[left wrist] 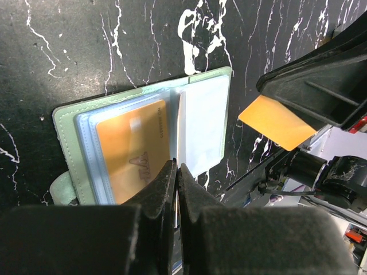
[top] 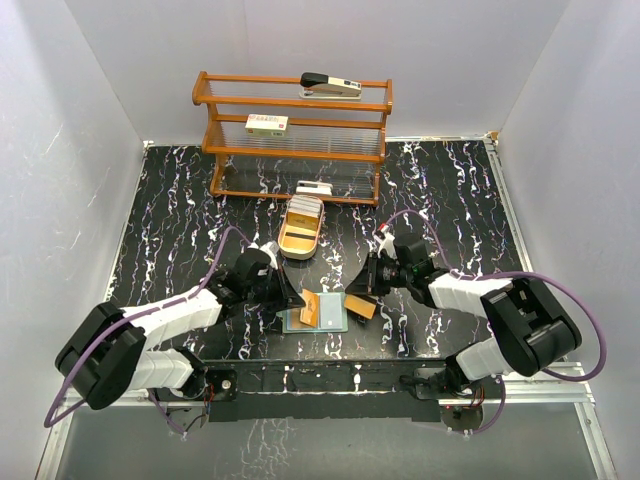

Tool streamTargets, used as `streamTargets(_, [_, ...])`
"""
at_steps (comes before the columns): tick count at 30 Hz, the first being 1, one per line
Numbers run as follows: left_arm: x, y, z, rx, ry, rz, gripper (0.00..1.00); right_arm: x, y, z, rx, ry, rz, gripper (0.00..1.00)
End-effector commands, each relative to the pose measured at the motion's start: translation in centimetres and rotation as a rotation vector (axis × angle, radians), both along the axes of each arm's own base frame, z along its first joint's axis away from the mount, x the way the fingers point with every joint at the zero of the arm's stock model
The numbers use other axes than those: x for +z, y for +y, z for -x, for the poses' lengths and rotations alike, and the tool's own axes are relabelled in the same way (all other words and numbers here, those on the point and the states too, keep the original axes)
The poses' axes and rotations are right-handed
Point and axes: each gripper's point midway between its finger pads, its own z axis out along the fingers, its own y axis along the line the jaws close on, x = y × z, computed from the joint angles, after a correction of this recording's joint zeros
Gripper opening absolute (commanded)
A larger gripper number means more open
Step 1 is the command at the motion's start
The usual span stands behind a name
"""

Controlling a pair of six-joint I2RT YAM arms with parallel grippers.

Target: Put the credit cards into the card holder

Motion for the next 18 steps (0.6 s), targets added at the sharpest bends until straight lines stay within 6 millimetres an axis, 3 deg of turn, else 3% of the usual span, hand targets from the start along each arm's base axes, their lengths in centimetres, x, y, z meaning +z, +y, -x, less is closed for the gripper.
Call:
streamTargets(1, [0.4,-0.6,-0.1,-0.001,-0.008,0.047,0.00,0.2,0.4,-0.3,-0.002,-0.047,-0.025,0.00])
streamTargets(18, [-0.7,-0.3,0.2,0.027,0.018,0.052,0.00,-0.7,0.3,0.6,0.002,-0.027,-0.021,0.00])
